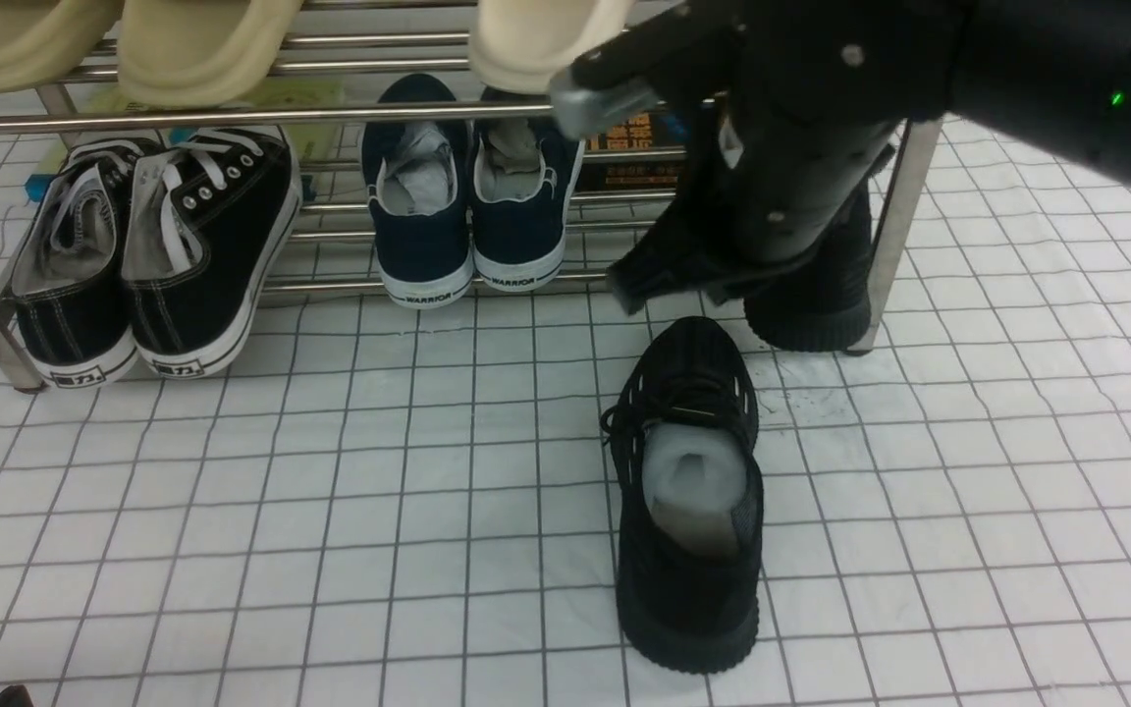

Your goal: Take the shoes off the shelf with your hand from the white checkered tablecloth.

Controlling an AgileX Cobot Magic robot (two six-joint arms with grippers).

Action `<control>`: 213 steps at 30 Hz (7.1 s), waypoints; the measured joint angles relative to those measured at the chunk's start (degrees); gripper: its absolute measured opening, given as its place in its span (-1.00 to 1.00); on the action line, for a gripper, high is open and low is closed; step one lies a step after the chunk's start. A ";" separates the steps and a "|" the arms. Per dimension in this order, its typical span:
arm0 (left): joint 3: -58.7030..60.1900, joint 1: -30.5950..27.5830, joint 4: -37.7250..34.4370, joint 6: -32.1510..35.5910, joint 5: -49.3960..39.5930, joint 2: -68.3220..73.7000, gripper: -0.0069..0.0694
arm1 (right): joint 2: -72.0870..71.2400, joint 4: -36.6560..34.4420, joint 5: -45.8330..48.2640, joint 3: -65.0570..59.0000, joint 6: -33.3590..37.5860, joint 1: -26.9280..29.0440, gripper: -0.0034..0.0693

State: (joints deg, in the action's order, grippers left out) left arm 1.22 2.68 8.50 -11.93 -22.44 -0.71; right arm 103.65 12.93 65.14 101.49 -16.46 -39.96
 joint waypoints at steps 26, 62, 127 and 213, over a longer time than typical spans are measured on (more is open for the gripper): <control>0.00 0.00 0.00 0.00 0.00 0.00 -0.19 | 10.86 3.88 -22.47 0.04 -0.82 11.81 0.58; 0.00 0.00 0.00 0.00 0.00 0.00 -0.19 | -4.07 -3.84 2.60 -12.01 -2.31 5.35 -0.85; 0.00 0.00 0.01 0.00 0.00 0.00 -0.19 | -47.02 -6.26 -52.68 -58.05 -2.74 5.35 -0.95; 0.00 0.00 0.07 0.00 0.00 0.00 -0.19 | -104.16 -17.07 -42.94 -102.32 18.68 41.56 -0.80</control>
State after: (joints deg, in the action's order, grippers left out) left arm 1.22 2.68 8.57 -11.93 -22.44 -0.71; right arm -0.52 -4.14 22.20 -0.83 2.22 1.59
